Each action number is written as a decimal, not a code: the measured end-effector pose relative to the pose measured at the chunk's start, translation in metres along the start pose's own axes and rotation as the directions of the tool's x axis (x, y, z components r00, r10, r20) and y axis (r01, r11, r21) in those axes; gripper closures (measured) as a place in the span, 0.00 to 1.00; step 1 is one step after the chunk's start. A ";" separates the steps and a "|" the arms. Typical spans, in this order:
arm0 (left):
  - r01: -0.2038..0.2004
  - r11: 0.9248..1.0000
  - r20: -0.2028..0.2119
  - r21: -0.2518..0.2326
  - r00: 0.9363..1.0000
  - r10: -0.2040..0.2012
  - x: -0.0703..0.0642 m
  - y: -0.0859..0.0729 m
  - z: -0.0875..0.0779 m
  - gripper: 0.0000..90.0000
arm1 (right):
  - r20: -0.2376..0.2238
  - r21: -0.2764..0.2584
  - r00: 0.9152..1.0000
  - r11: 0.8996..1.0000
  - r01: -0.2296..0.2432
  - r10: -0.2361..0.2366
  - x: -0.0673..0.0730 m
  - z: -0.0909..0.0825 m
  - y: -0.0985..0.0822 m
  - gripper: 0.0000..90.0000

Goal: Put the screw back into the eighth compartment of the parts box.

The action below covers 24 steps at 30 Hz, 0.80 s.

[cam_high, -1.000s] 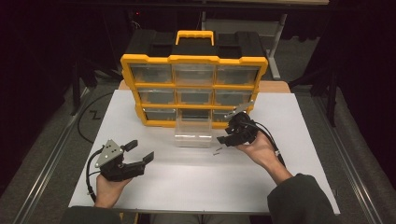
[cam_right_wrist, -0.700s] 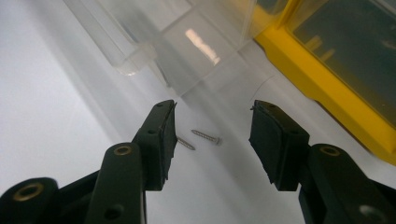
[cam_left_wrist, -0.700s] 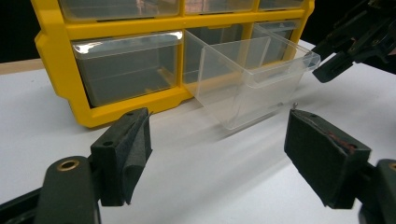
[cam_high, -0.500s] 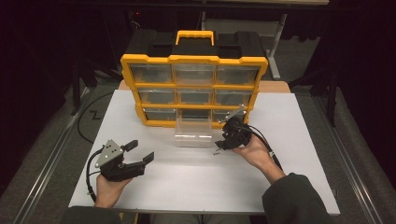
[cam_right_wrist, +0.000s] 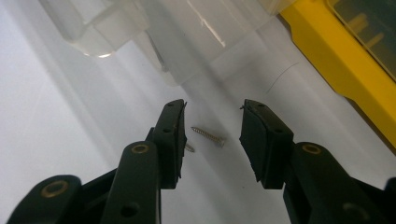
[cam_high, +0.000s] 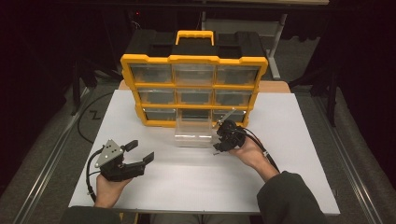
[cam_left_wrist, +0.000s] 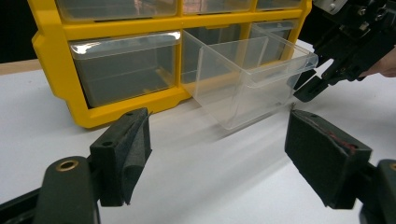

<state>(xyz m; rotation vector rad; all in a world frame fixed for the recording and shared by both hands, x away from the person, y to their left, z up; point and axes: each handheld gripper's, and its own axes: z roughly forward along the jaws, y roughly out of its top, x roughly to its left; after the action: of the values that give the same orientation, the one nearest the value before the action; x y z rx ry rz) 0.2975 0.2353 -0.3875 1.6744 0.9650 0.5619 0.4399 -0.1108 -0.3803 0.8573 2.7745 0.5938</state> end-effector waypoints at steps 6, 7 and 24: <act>-0.005 1.000 -0.006 0.003 1.000 0.005 0.000 0.000 0.000 0.26 | 0.006 0.021 1.000 1.000 0.009 -0.010 0.001 0.006 0.001 0.71; -0.005 1.000 -0.006 0.002 1.000 0.005 0.000 0.000 0.000 0.26 | 0.004 0.026 1.000 1.000 0.007 -0.007 0.001 0.007 0.001 0.72; -0.020 1.000 -0.012 0.013 1.000 0.020 -0.001 0.000 0.000 0.26 | 0.019 0.068 0.999 0.997 0.034 -0.036 0.002 0.016 0.003 0.75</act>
<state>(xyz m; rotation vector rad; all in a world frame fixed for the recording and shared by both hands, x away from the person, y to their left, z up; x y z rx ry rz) 0.2974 0.2346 -0.3876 1.6961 0.9631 0.5806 0.4444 -0.1026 -0.3934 0.8214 2.7995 0.4858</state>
